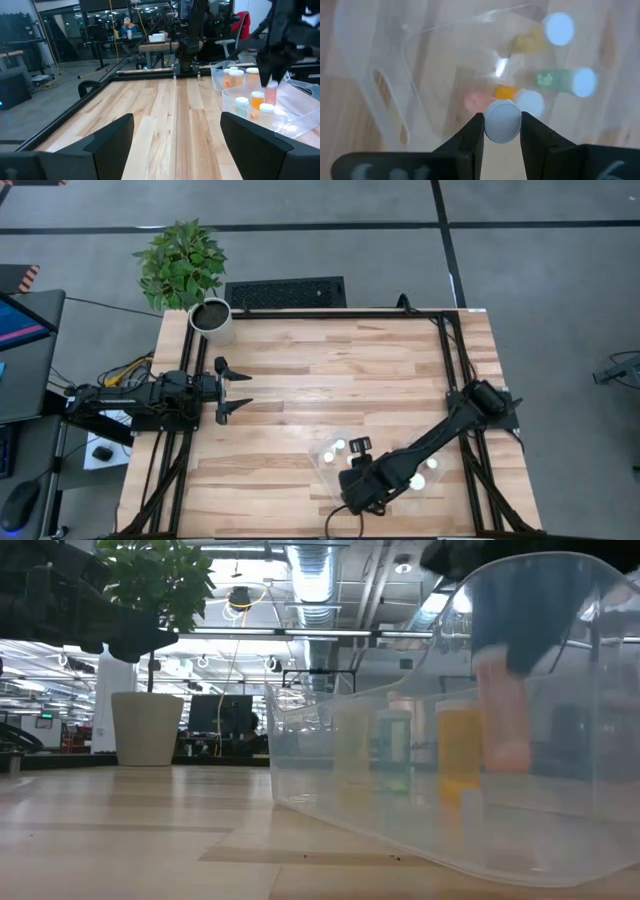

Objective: Pick and place medicine bottles into bin by pill shape (circle, oval)
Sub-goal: Put the pink pill bottle into the left transparent bin

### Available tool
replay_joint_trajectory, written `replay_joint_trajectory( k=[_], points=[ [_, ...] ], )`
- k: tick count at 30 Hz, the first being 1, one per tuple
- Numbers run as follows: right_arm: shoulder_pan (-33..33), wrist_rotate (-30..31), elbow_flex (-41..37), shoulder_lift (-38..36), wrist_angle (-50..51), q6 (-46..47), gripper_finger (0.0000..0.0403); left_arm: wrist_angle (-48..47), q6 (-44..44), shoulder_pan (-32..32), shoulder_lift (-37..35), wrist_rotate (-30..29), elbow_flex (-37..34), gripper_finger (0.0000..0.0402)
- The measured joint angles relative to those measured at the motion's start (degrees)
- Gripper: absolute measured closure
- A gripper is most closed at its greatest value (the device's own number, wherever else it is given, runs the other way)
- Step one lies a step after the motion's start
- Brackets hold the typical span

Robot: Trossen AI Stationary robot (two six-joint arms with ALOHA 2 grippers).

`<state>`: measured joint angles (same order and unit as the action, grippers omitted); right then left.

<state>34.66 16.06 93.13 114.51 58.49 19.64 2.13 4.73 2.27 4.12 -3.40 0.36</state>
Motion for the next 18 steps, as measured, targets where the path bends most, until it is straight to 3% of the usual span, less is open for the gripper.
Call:
replay_joint_trajectory(
  k=[6, 18],
  points=[
    [-0.27, -0.23, 0.34, 3.90, -0.18, 1.38, 0.0294, 0.00, 0.00, 0.00, 0.01, 0.00, 0.00, 0.0109],
    [-0.18, -0.84, 0.34, 3.99, -0.40, 2.06, 0.0284, 0.00, 0.00, 0.01, 0.00, 0.00, 0.00, 0.0109]
  ],
)
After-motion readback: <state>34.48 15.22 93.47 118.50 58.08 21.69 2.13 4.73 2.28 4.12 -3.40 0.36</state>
